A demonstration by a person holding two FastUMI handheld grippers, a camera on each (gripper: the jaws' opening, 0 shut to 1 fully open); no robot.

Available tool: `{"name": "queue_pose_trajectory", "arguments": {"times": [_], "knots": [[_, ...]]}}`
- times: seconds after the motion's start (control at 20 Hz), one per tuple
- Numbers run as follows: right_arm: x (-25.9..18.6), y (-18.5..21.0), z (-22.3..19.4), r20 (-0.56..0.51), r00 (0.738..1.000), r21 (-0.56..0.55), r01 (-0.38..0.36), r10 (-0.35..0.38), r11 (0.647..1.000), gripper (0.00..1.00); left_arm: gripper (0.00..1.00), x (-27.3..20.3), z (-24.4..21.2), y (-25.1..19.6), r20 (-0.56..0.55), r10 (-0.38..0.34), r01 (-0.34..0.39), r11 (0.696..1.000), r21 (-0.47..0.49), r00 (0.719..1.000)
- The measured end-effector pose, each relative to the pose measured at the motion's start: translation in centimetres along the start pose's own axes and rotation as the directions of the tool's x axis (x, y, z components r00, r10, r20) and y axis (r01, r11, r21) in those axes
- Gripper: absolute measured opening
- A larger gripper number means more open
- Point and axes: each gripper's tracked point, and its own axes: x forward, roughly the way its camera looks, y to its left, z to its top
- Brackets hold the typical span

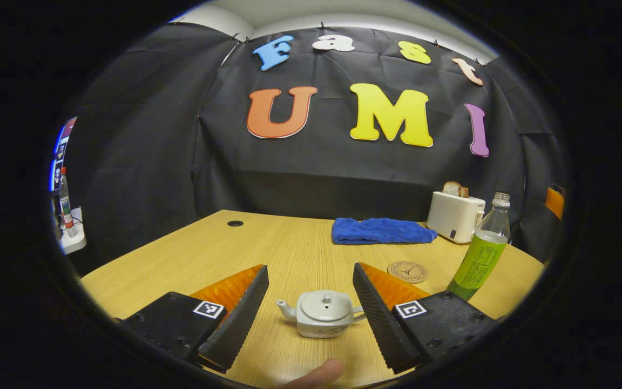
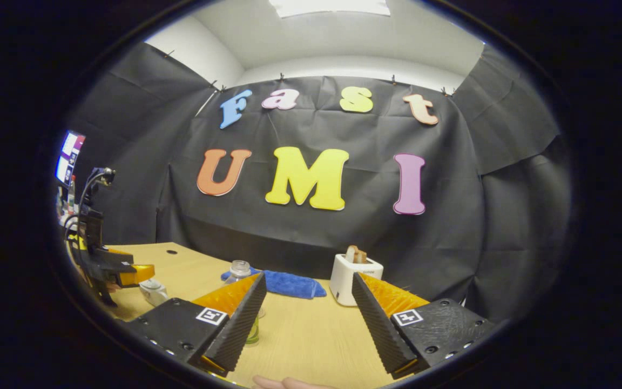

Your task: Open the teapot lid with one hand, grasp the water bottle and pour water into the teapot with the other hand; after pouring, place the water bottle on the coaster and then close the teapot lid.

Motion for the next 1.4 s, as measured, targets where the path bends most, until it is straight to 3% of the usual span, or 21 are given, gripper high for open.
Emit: {"name": "queue_pose_trajectory", "arguments": {"times": [0.15, 0.35, 0.5, 0.55, 0.65, 0.7, 0.95, 1.1, 1.4], "knots": [[0.1, 0.3, -0.2, -0.005, 1.0, -0.004, -0.006, 0.006, 1.0, 0.97, 0.98, 0.7, -0.8, -0.1, -0.003, 0.005, -0.005, 0.999, 0.043, 1.0], [0.1, 0.6, -0.4, -0.004, 1.0, -0.01, -0.014, 0.014, 1.0, 0.95, 0.84, 1.3, -2.3, -1.5, -0.043, -0.047, 0.048, 0.999, 0.024, 0.998], [0.2, 0.7, -0.6, -0.005, 1.0, -0.017, -0.015, 0.015, 1.0, 0.97, 0.59, 2.0, -2.5, -1.3, -0.043, -0.03, 0.032, 0.999, 0.042, 0.999], [0.3, 0.8, -0.7, -0.006, 1.0, -0.021, -0.015, 0.015, 1.0, 0.98, 0.57, 2.0, -2.4, -1.3, -0.037, -0.026, 0.028, 0.998, 0.053, 0.999], [0.5, 1.1, -1.1, -0.015, 1.0, -0.02, -0.02, 0.019, 1.0, 0.95, 0.42, 2.2, -2.4, -0.7, -0.029, -0.007, 0.009, 0.998, 0.06, 1.0], [0.6, 1.2, -1.4, -0.02, 1.0, -0.015, -0.022, 0.022, 1.0, 0.97, 0.32, 2.2, -2.4, -0.8, -0.028, -0.01, 0.012, 0.998, 0.056, 1.0], [1.3, 1.2, -2.5, -0.054, 0.999, -0.018, -0.002, 0.001, 1.0, 0.95, 0.19, 2.2, -2.4, -1.5, -0.028, -0.032, 0.034, 0.995, 0.091, 0.999], [1.5, 1.8, -3.2, -0.068, 0.997, 0.002, -0.025, 0.025, 1.0, 0.95, 0.05, 2.2, -2.3, -1.4, -0.027, -0.029, 0.031, 0.994, 0.103, 0.999], [1.9, 2.8, -4.4, -0.088, 0.994, 0.027, -0.056, 0.058, 0.998, 0.97, 0.03, 1.5, -1.1, -1.1, -0.013, -0.027, 0.028, 0.996, 0.083, 1.0]]}}
